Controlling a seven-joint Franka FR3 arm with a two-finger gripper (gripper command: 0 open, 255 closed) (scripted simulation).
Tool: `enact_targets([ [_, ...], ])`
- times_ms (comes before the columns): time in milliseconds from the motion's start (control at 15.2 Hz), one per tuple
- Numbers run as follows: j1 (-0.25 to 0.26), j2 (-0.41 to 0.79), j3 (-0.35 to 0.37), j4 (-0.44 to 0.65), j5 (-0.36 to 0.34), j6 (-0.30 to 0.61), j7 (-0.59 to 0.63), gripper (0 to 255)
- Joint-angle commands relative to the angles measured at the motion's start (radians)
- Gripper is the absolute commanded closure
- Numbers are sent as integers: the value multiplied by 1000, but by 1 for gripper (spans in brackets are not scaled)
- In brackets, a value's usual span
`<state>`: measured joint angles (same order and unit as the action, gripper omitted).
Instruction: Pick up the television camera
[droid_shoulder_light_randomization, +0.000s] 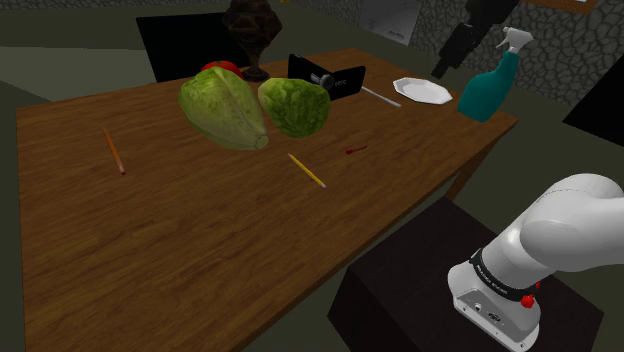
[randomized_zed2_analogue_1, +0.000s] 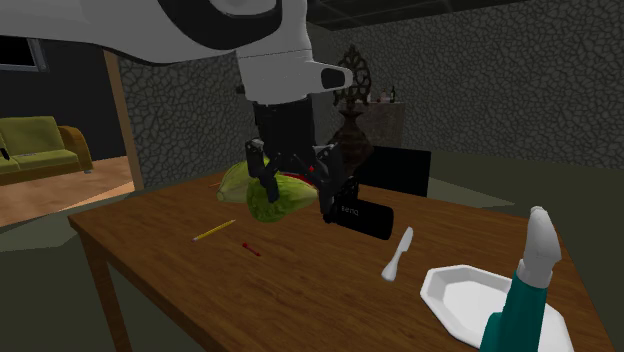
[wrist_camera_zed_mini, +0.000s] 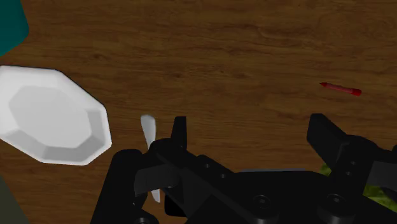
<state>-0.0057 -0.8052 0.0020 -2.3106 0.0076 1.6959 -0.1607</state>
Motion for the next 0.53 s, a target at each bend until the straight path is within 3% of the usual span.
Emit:
enact_targets([
  [0, 0, 0, 0, 0, 0, 0, 0, 0],
  [462, 4, 291, 61, 176, 26, 69, 93, 0],
])
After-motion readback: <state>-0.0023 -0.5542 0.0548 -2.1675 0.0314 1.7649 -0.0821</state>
